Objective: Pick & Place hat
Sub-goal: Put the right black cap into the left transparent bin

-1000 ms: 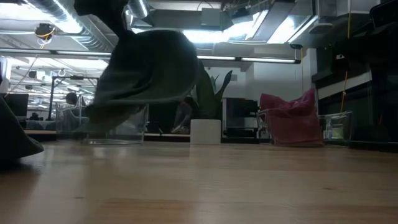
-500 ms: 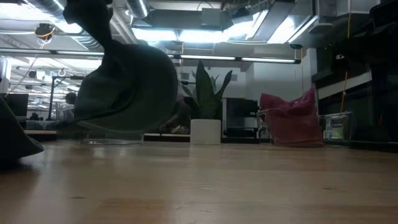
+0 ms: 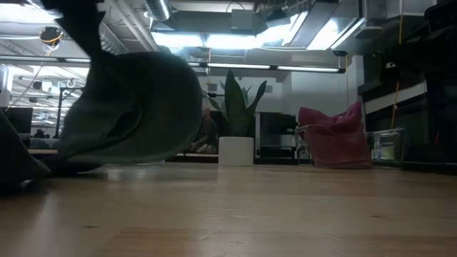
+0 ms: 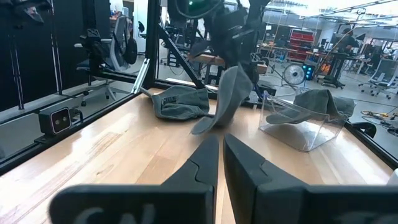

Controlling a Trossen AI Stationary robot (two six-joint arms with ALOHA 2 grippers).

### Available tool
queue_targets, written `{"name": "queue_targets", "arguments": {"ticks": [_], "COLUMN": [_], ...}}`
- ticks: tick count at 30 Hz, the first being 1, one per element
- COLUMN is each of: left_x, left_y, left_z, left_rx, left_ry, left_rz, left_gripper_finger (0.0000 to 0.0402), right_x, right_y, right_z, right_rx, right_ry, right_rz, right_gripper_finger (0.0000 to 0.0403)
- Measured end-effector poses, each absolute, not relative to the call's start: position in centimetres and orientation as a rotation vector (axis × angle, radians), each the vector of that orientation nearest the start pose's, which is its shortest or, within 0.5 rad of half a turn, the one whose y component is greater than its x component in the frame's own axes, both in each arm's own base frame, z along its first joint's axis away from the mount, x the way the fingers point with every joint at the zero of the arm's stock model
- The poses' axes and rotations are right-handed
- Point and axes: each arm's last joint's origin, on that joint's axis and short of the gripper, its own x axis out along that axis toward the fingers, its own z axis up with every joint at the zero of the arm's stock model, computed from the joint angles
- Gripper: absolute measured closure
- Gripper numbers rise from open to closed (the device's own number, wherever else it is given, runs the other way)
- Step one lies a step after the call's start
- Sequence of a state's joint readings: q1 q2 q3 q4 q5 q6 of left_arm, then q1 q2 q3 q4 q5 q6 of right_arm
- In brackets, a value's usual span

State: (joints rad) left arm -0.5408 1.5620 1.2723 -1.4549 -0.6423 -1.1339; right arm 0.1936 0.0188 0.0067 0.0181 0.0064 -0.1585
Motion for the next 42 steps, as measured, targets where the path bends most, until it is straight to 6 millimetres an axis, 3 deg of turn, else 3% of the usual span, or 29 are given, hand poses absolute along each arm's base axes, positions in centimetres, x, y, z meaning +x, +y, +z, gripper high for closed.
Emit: {"name": "queue_targets", "arguments": {"ticks": [5,12,18,26,36,42], "left_x": [22.1,21.6,20.7,18.4,13.6,12.5], "left_y": [-12.9,-14.7,-16.4,-18.8,-23.3,-24.3], "left_z": [25.2,25.7,26.5,26.3,25.8,25.7], "left_rx": [-0.062,-0.080,-0.087,-0.180,-0.342,-0.356], "left_ry": [1.042,0.848,0.818,0.908,1.100,1.102], "left_rz": [0.853,0.837,0.766,0.692,0.519,0.461], "left_gripper_finger": [0.0397,0.0397,0.0397,0.0395,0.0393,0.0376], "right_x": [9.7,9.7,9.7,9.7,9.7,9.7], "right_y": [1.9,1.9,1.9,1.9,1.9,1.9], "right_z": [16.6,16.6,16.6,16.6,16.6,16.6], "right_rx": [-0.158,-0.157,-0.157,-0.158,-0.157,-0.157], "right_ry": [-0.020,-0.021,-0.021,-0.021,-0.021,-0.021], "right_rz": [0.186,0.186,0.186,0.186,0.186,0.186], "right_gripper_finger": [0.0377,0.0377,0.0377,0.0377,0.0377,0.0377]}}
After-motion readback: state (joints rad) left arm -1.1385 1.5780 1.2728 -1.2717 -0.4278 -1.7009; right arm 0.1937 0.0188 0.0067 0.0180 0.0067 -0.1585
